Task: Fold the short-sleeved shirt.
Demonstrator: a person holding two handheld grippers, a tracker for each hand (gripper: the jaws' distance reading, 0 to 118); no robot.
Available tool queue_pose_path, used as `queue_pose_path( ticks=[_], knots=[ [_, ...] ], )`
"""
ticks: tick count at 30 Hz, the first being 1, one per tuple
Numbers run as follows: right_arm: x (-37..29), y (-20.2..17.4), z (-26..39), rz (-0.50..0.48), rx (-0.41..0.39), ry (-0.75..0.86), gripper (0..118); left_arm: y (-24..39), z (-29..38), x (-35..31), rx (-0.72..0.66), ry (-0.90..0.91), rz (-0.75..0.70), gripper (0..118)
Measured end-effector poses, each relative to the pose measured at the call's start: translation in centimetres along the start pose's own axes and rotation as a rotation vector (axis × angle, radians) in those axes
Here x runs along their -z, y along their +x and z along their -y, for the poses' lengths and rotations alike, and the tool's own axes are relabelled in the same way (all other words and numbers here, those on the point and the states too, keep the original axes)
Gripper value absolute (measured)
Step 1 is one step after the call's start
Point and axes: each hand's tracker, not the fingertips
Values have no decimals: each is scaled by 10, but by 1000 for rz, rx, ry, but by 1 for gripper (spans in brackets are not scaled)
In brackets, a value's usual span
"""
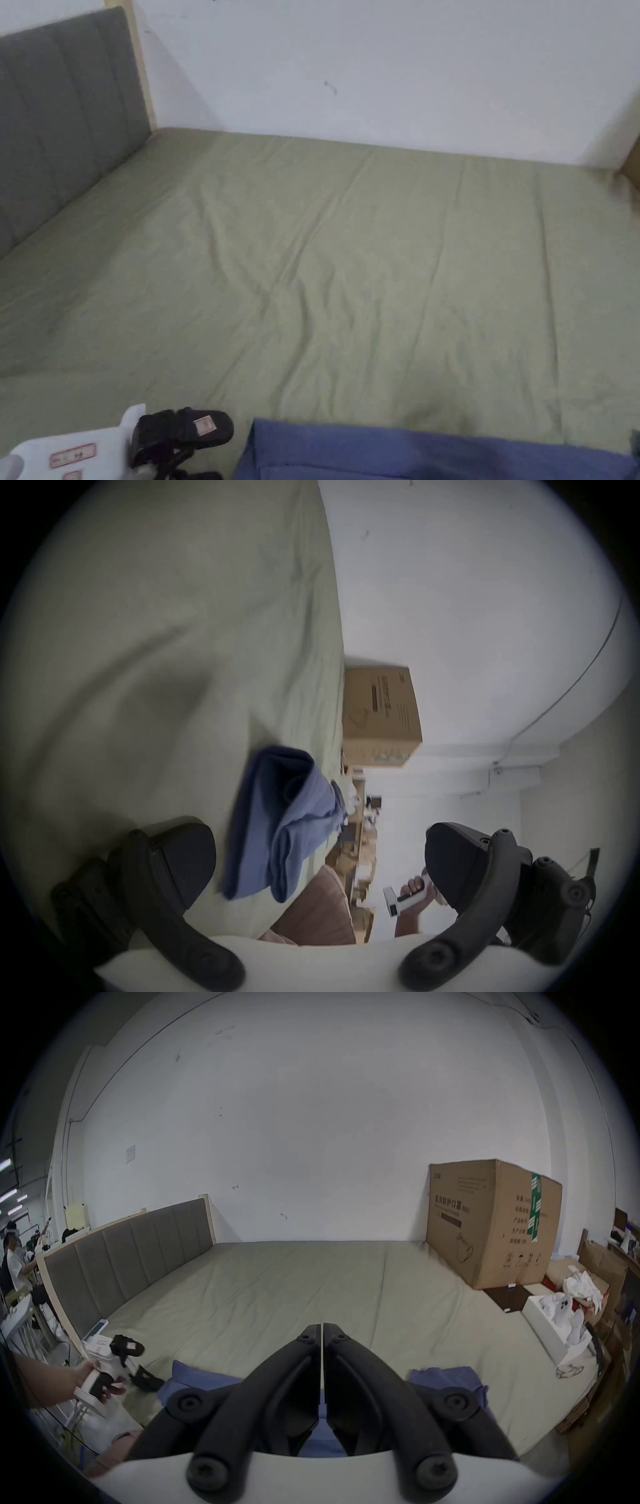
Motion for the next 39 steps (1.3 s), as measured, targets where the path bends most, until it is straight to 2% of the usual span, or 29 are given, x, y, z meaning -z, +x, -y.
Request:
queue_pose_path(
  ticks=[4, 6, 7, 8, 9, 10, 11, 12, 13, 16, 18, 21, 24, 26, 27, 29, 33, 34, 35, 36, 37, 38, 39],
  knots=[
    [7, -5, 1, -24, 55, -37, 1, 1, -9, 46, 109, -149, -50, 118],
    [8, -8, 1, -31, 66, -41, 1, 7, -9, 62, 161, -153, -109, 118],
    [9, -10, 1, -35, 69, -44, 1, 4, -11, 66, 162, -128, -148, 114],
    [8, -12, 1, -38, 71, -46, 1, 6, -12, 68, 176, -114, -172, 103],
    [8, -13, 1, -42, 72, -49, 1, 6, -13, 67, 211, -76, -284, 71],
    [8, -14, 1, -46, 72, -52, 1, 4, -13, 70, 234, -45, -408, 6],
    [8, -15, 2, -49, 70, -56, 1, -12, -13, 69, 244, -32, -596, 6],
    [8, -15, 2, -51, 68, -64, 1, -8, -9, 61, 146, -27, -294, 6],
    [7, -15, 1, -51, 66, -70, 1, 3, -11, 61, 133, -28, -334, 6],
    [3, -13, -2, -63, 61, -72, 1, 35, -7, 50, 339, -72, -481, 7],
    [-1, -10, -4, -67, 61, -57, 1, 56, -3, 32, 387, -57, -563, 7],
    [-4, -2, -4, -79, 83, -39, 1, 82, 0, -4, 457, 58, -833, 7],
    [-7, 7, 1, -77, 101, -37, 1, 101, 11, -15, 590, 105, -1115, 8],
    [-9, 13, 5, -74, 120, -40, 1, 115, 18, -10, 561, 95, -1047, 8],
    [-10, 17, 7, -72, 132, -41, 1, 124, 23, -1, 525, 104, -926, 8],
    [-13, 23, 11, -65, 155, -46, 1, 142, 34, 31, 513, 76, -777, 8],
    [-24, 38, 16, -44, 196, -43, 1, 161, 53, 130, 605, -92, -669, 8],
    [-27, 42, 17, -35, 203, -39, 1, 159, 57, 155, 579, -136, -624, 8],
    [-30, 45, 17, -28, 207, -36, 1, 158, 60, 174, 572, -159, -598, 14],
    [-33, 49, 18, -18, 210, -32, 1, 157, 63, 195, 553, -167, -573, 29],
    [-35, 52, 18, -12, 210, -30, 1, 156, 64, 206, 523, -173, -532, 67],
    [-38, 56, 18, -2, 210, -27, 1, 155, 62, 214, 545, -174, -532, 100],
    [-40, 60, 19, 6, 210, -24, 1, 155, 63, 221, 520, -186, -503, 118]
  ],
)
